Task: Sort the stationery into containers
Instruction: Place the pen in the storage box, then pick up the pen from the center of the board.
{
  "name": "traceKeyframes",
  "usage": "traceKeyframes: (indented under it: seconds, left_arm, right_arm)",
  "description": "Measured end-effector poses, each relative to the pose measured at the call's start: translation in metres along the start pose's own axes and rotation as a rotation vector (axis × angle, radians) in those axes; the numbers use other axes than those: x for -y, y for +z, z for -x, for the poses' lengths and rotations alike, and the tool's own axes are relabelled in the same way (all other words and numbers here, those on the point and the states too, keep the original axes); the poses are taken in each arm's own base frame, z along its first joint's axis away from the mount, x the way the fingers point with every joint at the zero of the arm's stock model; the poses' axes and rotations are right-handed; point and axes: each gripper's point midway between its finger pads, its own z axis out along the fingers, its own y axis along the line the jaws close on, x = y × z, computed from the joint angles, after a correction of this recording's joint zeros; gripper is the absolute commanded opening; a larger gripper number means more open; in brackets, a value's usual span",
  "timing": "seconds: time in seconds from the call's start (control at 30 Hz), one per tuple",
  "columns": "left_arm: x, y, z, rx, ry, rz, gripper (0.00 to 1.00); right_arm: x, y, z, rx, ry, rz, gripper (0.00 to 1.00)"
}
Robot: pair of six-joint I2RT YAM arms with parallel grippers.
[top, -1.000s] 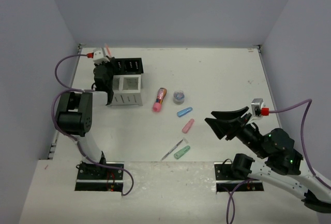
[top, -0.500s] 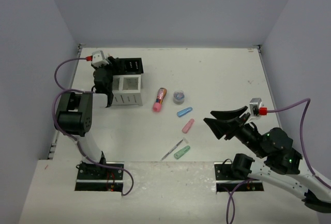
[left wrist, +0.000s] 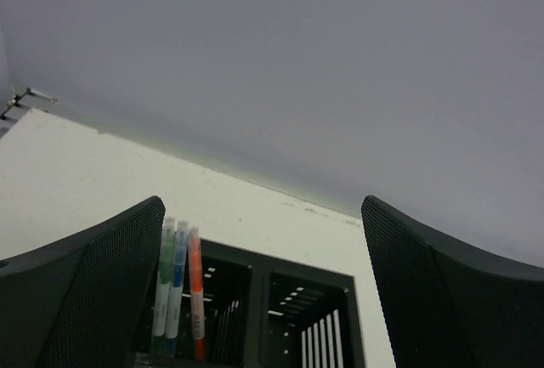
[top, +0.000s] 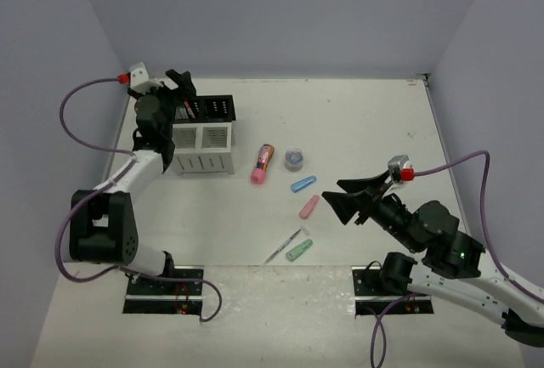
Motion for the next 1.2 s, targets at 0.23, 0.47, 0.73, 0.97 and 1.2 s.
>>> traceKeyframes:
  seconds: [0.23, 0.47, 0.73, 0.97, 1.2]
  left_arm:
    - [0.056, -0.033, 0.096, -0.019, -0.072, -0.045, 1.0]
    - [0.179, -0.153, 0.03, -0.299, -0.022, -0.334, 1.0]
    - [0.198, -0.301, -0.182, -0.828, 0.424, -0.526, 0.98]
    - [0.175, -0.374, -0.223, -1.0, 0.596, -0.649, 0.79]
    - [0.167, -0.397, -0.247, -1.069, 0.679, -0.673, 0.64]
  right_arm:
    - [0.026, 0.009, 0.002, -0.027, 0.011, -0.197, 0.99]
    - [0.077, 0.026, -0.009, -0.12, 0.049, -0.49, 0.99]
    - [0.128, 0.008, -0.006, -0.105, 0.132, -0.693, 0.95]
    - [0.134, -0.002, -0.019, -0.161, 0.132, -0.735, 0.85]
    - [0.135, -0.006, -0.024, -0.185, 0.128, -0.743, 0.79]
